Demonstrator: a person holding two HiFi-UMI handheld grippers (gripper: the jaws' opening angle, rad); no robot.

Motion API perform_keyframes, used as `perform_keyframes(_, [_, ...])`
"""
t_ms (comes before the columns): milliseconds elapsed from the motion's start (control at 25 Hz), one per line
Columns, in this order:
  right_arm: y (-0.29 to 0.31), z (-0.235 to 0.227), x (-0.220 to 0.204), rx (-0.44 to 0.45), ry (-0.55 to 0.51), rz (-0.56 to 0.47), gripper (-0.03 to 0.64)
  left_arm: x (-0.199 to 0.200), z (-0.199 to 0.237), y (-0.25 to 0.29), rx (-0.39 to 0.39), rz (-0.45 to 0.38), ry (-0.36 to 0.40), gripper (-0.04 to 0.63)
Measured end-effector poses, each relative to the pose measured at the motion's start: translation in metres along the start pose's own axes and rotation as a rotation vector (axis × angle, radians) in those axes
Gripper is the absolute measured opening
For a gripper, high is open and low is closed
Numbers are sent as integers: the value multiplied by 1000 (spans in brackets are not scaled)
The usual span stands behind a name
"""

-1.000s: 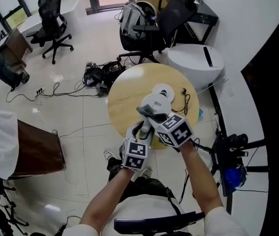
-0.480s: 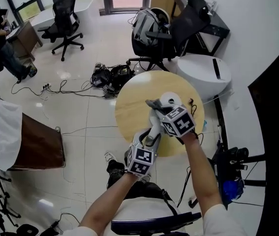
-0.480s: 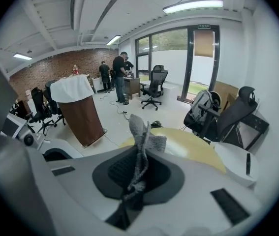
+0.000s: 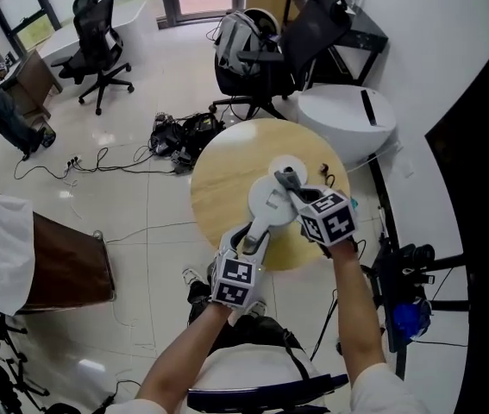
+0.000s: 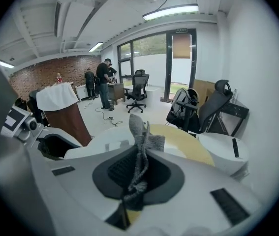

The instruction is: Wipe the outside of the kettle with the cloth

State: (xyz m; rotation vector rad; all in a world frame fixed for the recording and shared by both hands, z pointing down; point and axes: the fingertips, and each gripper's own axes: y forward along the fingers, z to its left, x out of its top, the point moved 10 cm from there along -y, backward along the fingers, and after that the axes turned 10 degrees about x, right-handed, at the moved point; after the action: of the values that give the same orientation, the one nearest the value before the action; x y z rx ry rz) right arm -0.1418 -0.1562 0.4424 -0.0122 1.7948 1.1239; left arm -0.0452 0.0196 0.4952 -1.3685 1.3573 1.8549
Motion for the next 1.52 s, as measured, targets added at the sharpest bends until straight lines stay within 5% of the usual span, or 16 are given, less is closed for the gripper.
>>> perform_keyframes(320, [0,62,-10,111,-36,-9,31,1,0,1,-2,14,3,167])
perform_keyframes(520, [11,72,-3,100,-59,-35,31,2,-1,3,-5,24,21,167])
perform_keyframes(1000, [-58,72,-63,-7,248,-321,29,5,7,0,-8,38,35,166])
perform_keyframes(1200, [-43,87,-93,79,447,-404,29,7,9,-2,-9,46,39,166])
perform_keyframes(1520, [18,88,-98,147,510,-388,29,7,9,-4,-38,57,69,166])
